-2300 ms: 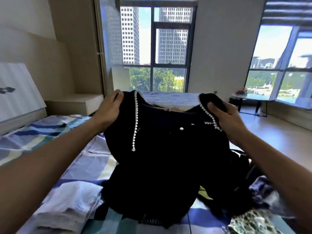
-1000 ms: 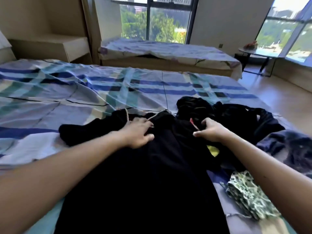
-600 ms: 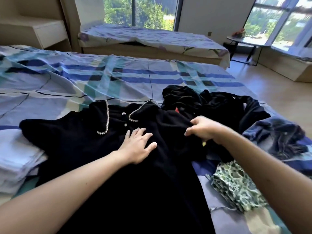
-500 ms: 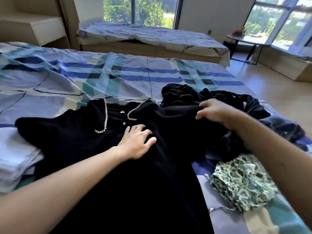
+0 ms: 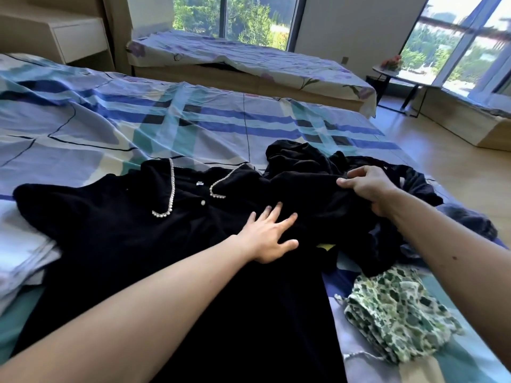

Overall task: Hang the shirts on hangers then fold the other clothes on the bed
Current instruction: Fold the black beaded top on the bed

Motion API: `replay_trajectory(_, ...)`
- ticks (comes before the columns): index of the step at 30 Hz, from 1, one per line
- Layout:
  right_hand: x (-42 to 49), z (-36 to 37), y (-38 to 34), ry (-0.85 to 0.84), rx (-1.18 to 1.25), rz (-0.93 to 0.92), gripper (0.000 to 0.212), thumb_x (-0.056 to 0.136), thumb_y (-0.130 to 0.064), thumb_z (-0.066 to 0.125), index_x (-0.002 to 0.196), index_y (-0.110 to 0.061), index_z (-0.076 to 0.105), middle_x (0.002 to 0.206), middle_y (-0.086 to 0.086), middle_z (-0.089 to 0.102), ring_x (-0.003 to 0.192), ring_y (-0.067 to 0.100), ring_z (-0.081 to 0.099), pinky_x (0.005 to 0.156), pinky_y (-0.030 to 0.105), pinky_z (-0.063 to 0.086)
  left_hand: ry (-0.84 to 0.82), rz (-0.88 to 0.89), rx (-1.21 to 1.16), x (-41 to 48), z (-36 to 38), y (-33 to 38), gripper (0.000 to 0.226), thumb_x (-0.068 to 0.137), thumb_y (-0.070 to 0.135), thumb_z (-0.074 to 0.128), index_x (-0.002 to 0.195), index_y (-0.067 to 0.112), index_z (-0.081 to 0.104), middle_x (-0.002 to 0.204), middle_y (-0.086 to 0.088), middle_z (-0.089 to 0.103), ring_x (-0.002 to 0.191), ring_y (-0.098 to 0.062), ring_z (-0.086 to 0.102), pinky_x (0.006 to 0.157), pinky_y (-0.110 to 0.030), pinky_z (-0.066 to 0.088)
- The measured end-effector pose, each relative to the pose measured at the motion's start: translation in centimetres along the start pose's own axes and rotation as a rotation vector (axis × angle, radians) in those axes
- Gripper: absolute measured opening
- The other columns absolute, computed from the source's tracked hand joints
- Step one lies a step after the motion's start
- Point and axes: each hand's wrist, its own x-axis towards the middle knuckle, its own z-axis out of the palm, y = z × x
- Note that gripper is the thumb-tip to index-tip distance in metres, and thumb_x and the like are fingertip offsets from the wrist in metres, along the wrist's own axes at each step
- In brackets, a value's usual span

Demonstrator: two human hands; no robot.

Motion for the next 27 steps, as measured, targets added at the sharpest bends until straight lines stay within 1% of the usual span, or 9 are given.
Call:
replay_trajectory(4, -1.7, 0.8, -5.0, -0.131, -0.03, -0.067, 0.029, 0.079, -0.014, 0.085, 0.102, -0.011, 0.067, 0.109, 0.016, 0.069, 0.094, 0.026, 0.068, 0.09, 0.042, 0.058, 0.084, 0.036, -0.281, -0.1, -1.3, -0.5, 0.059, 0.099, 0.056, 0.041, 0.152, 0.03, 0.038, 0.165, -0.014, 0.019, 0.153, -0.028, 0.017, 0.124, -0.048, 0.016)
replay_trajectory(7, -3.7, 3.3, -9.5, -0.248, 0.0, -0.153, 0.031, 0.083, -0.015, 0.081, 0.11, -0.011, 0.066, 0.103, 0.011, 0.07, 0.086, 0.019, 0.07, 0.07, 0.029, 0.06, 0.319, -0.077, -0.92, -1.1, -3.5, -1.0, 0.048, 0.102, 0.048, 0.042, 0.119, 0.011, 0.068, 0.119, -0.009, 0.067, 0.115, -0.021, 0.059, 0.102, -0.038, 0.046)
replay_trajectory(10, -5.7, 7.1, -11.8, -0.464, 0.205, -0.154, 0.039, 0.096, -0.019, 0.068, 0.128, -0.008, 0.052, 0.111, 0.016, 0.066, 0.097, 0.028, 0.073, 0.075, 0.033, 0.063, 0.332, -0.353, -1.526, -2.0, -5.6, -3.8, 0.069, 0.098, 0.069, 0.024, 0.121, 0.016, 0.063, 0.111, -0.01, 0.068, 0.103, -0.027, 0.065, 0.091, -0.039, 0.05)
replay_trajectory(12, -5.8, 9.6, -10.9, -0.495, 0.15, -0.172, 0.032, 0.099, -0.013, 0.062, 0.128, -0.007, 0.049, 0.103, 0.016, 0.064, 0.093, 0.029, 0.073, 0.074, 0.035, 0.063, 0.308, -0.454, -1.691, -2.6, -5.6, -6.6, 0.078, 0.086, 0.082, 0.035, 0.114, 0.017, 0.067, 0.105, -0.011, 0.072, 0.092, -0.026, 0.069, 0.089, -0.043, 0.055)
replay_trajectory(16, -4.9, 13.0, -5.5, -0.374, -0.258, -0.409, 0.021, 0.089, -0.006, 0.067, 0.108, -0.015, 0.065, 0.099, 0.009, 0.067, 0.089, 0.022, 0.065, 0.083, 0.035, 0.054, 0.329, -0.567, -1.254, -3.4, -3.1, -8.5, 0.048, 0.078, 0.039, 0.081, 0.116, 0.016, 0.063, 0.107, -0.009, 0.072, 0.093, -0.024, 0.07, 0.084, -0.04, 0.058)
replay_trajectory(18, -4.8, 13.4, -3.3, -0.32, -0.461, -0.57, 0.044, 0.082, -0.014, 0.072, 0.125, -0.02, 0.062, 0.123, 0.006, 0.059, 0.115, 0.021, 0.056, 0.106, 0.037, 0.044, 0.41, -0.591, -0.985, -3.3, -2.4, -8.4, 0.049, 0.073, 0.02, 0.085, 0.116, 0.02, 0.06, 0.104, -0.003, 0.068, 0.097, -0.021, 0.067, 0.085, -0.033, 0.056)
replay_trajectory(21, -4.0, 13.1, -2.2, -0.325, -0.6, -0.656, 0.068, 0.082, -0.018, 0.072, 0.145, -0.025, 0.048, 0.144, 0.001, 0.048, 0.139, 0.022, 0.035, 0.118, 0.042, 0.029, 0.484, -0.57, -0.859, -3.3, -3.0, -8.1, 0.042, 0.076, 0.015, 0.076, 0.116, 0.021, 0.065, 0.105, -0.005, 0.07, 0.096, -0.021, 0.066, 0.088, -0.029, 0.053)
replay_trajectory(25, -1.2, 12.9, -3.5, -0.262, -0.685, -0.65, 0.027, 0.086, -0.013, 0.065, 0.11, -0.023, 0.073, 0.113, 0.0, 0.068, 0.116, 0.024, 0.059, 0.1, 0.037, 0.046, 0.472, -0.47, -0.74, -4.2, -3.6, -8.0, 0.039, 0.078, 0.02, 0.076, 0.115, 0.021, 0.064, 0.104, 0.0, 0.068, 0.098, -0.018, 0.064, 0.086, -0.026, 0.048)
replay_trajectory(27, 0.1, 12.8, -4.4, -0.168, -0.611, -0.608, 0.026, 0.085, -0.012, 0.057, 0.097, -0.026, 0.074, 0.104, 0.002, 0.071, 0.105, 0.026, 0.064, 0.091, 0.036, 0.05, 0.439, -0.404, -0.704, -4.7, -3.4, -8.2, 0.048, 0.078, 0.023, 0.079, 0.121, 0.021, 0.059, 0.11, -0.002, 0.069, 0.104, -0.02, 0.065, 0.094, -0.03, 0.05)
